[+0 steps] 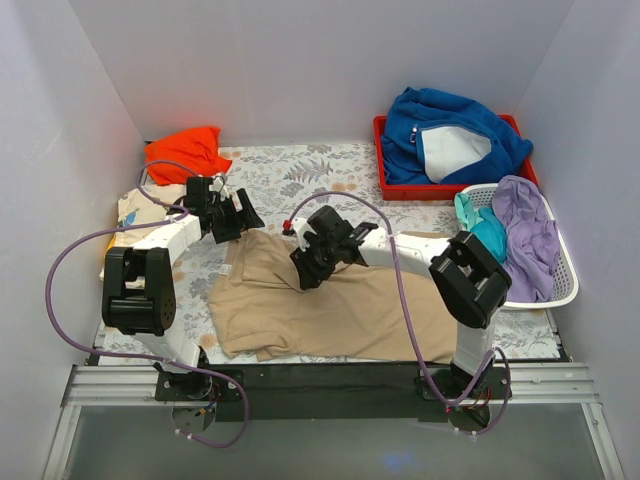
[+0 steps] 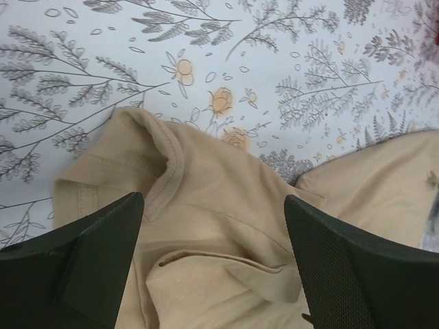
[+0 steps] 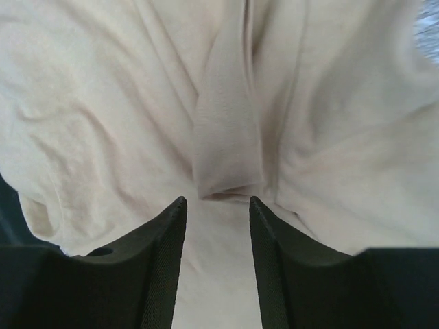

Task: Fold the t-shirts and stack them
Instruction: Fold the tshirt

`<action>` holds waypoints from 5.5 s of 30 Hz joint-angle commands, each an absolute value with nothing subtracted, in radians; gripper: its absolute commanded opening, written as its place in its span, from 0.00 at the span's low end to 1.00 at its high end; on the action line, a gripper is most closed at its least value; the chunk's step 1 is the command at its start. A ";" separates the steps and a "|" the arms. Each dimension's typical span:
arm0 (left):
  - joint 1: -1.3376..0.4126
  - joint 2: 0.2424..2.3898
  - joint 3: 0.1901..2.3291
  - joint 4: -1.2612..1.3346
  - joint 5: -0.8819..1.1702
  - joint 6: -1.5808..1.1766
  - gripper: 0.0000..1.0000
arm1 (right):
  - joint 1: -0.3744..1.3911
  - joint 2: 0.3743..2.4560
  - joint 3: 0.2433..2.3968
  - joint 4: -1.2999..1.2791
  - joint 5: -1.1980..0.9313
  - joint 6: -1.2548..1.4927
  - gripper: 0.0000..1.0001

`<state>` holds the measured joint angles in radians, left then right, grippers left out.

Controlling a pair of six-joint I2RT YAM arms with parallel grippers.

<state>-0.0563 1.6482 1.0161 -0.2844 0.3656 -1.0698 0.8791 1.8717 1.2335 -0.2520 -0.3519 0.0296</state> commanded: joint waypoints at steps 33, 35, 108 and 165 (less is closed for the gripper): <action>-0.181 1.678 0.999 -0.342 0.649 -1.023 0.81 | 0.845 2.002 1.477 -0.158 -0.201 0.060 0.50; -0.183 1.693 0.994 -0.356 0.658 -1.020 0.81 | 0.845 2.002 1.482 -0.160 -0.202 0.060 0.50; -0.245 0.963 0.876 -0.588 0.152 -1.239 0.85 | 0.974 1.881 1.390 -0.238 -0.186 0.006 0.56; -0.245 1.017 0.838 -0.554 0.156 -1.246 0.85 | 0.974 1.747 1.134 -0.189 -0.704 0.140 0.05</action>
